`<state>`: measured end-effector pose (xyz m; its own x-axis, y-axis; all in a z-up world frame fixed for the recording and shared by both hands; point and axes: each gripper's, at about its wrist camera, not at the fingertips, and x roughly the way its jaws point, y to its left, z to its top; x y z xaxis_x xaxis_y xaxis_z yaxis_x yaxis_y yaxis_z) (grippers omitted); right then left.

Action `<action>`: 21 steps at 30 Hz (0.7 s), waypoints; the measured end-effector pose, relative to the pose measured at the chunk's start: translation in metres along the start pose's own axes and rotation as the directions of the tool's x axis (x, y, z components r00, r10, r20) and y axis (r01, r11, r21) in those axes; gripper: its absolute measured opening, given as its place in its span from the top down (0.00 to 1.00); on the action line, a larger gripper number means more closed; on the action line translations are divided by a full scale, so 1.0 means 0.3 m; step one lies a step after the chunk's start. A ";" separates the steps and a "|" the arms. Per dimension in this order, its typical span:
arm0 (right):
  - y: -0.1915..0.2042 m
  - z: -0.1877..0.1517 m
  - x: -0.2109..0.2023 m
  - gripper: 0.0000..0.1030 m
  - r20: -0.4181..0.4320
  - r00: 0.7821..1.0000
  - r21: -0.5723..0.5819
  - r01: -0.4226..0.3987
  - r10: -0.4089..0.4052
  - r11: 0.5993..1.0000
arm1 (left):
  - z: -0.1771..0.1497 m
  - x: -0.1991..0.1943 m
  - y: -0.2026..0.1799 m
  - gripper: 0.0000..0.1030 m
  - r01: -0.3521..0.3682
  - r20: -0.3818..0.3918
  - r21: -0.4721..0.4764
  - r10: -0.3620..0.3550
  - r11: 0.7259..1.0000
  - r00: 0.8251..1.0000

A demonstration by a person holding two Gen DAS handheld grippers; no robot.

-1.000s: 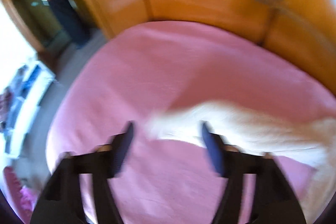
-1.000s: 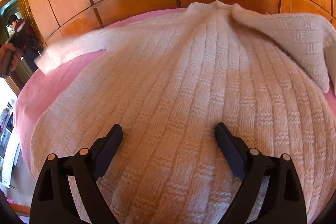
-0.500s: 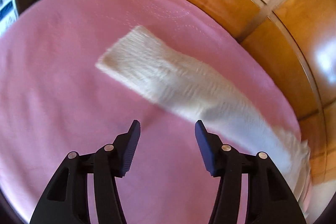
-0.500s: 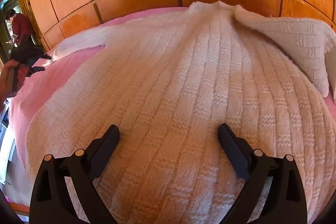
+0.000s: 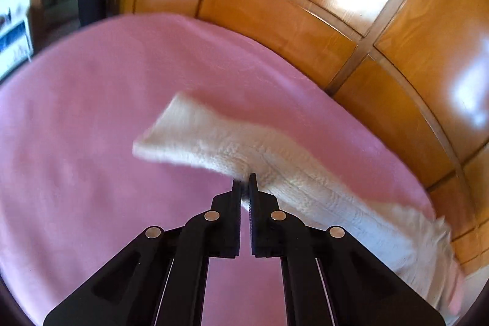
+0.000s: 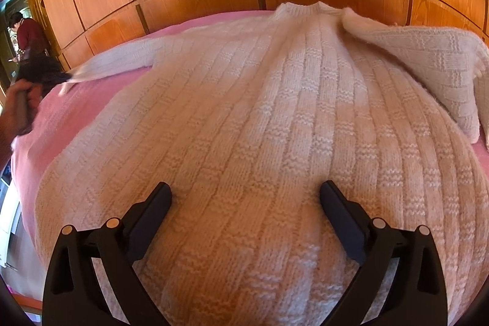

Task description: Fold small clothes

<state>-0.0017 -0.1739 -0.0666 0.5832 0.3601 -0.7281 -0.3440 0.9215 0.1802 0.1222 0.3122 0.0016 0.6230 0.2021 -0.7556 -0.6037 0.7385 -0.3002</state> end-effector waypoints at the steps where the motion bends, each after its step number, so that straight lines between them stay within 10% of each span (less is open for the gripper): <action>1: -0.001 -0.001 0.000 0.04 0.001 1.000 0.000 -0.001 0.001 1.000 | -0.025 -0.004 0.014 0.97 -0.051 -0.028 0.028 0.052 0.998 0.998; 9: -0.013 -0.009 -0.005 0.04 0.011 1.000 0.007 -0.004 0.004 1.000 | -0.137 0.054 0.028 0.74 -0.327 -0.072 0.132 0.338 0.936 0.938; 11: -0.015 -0.011 -0.009 0.04 0.013 1.000 0.009 -0.005 0.005 1.000 | -0.153 -0.036 0.011 0.50 -0.266 -0.005 0.032 0.266 0.964 0.964; 16: -0.035 -0.004 -0.036 0.07 -0.005 1.000 0.024 -0.020 0.020 1.000 | -0.294 -0.177 -0.213 0.46 0.010 0.001 0.135 -0.010 0.991 1.000; 21: -0.239 -0.013 -0.193 0.27 0.036 0.999 0.217 -0.010 0.002 0.976 | -0.545 -0.280 -0.507 0.46 0.306 -0.116 0.330 -0.283 0.893 0.952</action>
<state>-0.0137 -0.2613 -0.0400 0.6086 0.3674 -0.7033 -0.1825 0.9274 0.3266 0.0803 0.0779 0.0154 0.7062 -0.0914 -0.7021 -0.1845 0.9336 -0.3072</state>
